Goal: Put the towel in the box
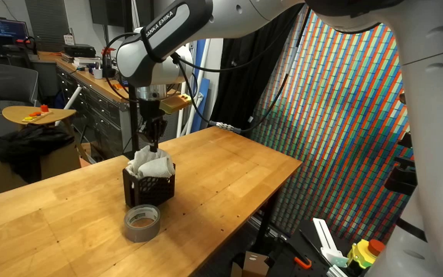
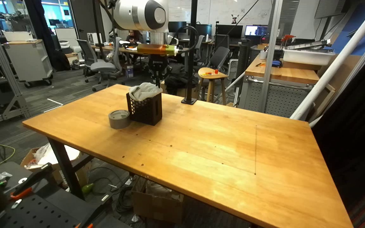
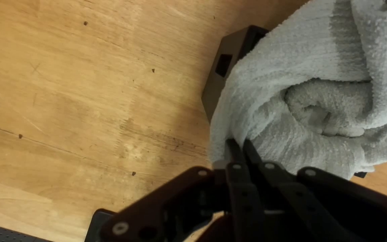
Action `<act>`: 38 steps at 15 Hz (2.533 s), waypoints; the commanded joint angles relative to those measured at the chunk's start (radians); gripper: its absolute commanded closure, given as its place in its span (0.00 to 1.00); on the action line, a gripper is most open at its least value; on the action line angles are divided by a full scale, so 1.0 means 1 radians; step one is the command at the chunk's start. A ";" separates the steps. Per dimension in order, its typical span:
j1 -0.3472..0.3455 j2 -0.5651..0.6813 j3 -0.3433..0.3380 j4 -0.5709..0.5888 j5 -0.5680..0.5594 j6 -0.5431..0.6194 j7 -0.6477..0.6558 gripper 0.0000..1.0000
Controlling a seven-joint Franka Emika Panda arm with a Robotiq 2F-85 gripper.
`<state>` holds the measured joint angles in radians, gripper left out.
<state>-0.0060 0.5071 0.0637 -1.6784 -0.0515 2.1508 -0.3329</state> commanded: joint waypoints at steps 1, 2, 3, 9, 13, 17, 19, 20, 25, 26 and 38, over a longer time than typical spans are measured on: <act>-0.012 -0.014 0.014 0.008 0.017 0.000 -0.023 0.97; -0.006 -0.028 0.014 -0.002 0.013 -0.006 -0.014 0.97; -0.003 -0.038 0.015 -0.010 0.013 -0.005 -0.008 0.97; 0.015 -0.074 0.041 -0.045 0.025 0.000 0.005 0.97; 0.021 -0.087 0.053 -0.085 0.031 0.006 0.011 0.97; 0.020 -0.111 0.048 -0.140 0.030 0.007 0.035 0.97; 0.020 -0.124 0.047 -0.164 0.030 0.008 0.045 0.97; 0.020 -0.127 0.048 -0.170 0.032 0.010 0.047 0.97; 0.023 -0.119 0.055 -0.180 0.044 0.020 0.047 0.97; 0.023 -0.117 0.056 -0.180 0.049 0.022 0.047 0.97; 0.030 -0.061 0.071 -0.164 0.077 0.038 0.037 0.97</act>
<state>0.0210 0.4345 0.1269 -1.8447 -0.0057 2.1711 -0.2880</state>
